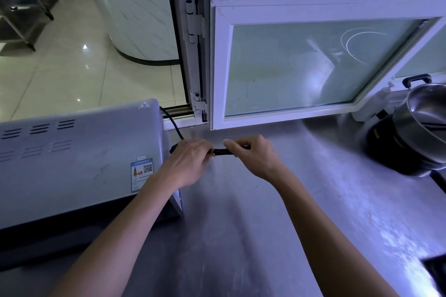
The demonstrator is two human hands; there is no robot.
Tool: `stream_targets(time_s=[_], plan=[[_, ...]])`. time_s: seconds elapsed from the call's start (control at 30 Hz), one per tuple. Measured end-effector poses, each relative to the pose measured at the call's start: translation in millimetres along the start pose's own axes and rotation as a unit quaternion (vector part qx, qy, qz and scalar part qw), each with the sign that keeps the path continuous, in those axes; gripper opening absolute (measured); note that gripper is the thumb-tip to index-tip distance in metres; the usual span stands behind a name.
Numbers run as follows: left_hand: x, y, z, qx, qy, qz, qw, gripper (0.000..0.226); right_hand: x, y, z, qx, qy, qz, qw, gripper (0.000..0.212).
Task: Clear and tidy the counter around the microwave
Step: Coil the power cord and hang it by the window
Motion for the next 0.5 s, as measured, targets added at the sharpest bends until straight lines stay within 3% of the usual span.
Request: stream_targets(time_s=[0.27,0.5], plan=[[-15,-2,-3,-0.012,-0.044,-0.001,0.999,0.024,-7,18,20,-0.015,-0.073,-0.042,0.996,0.015],[-45,-1,3,0.035,-0.121,0.026,0.992,0.020,-23,19,54,-0.042,-0.086,-0.009,0.995,0.011]])
Point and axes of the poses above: each hand's wrist, its own y-axis away from the middle knuckle, its own x-axis out of the back of the hand, z = x × y, the point moved 5 cm from there along -y, towards the middle knuckle, and after that the axes turned 4 degrees about z, right-handed, at the moved point
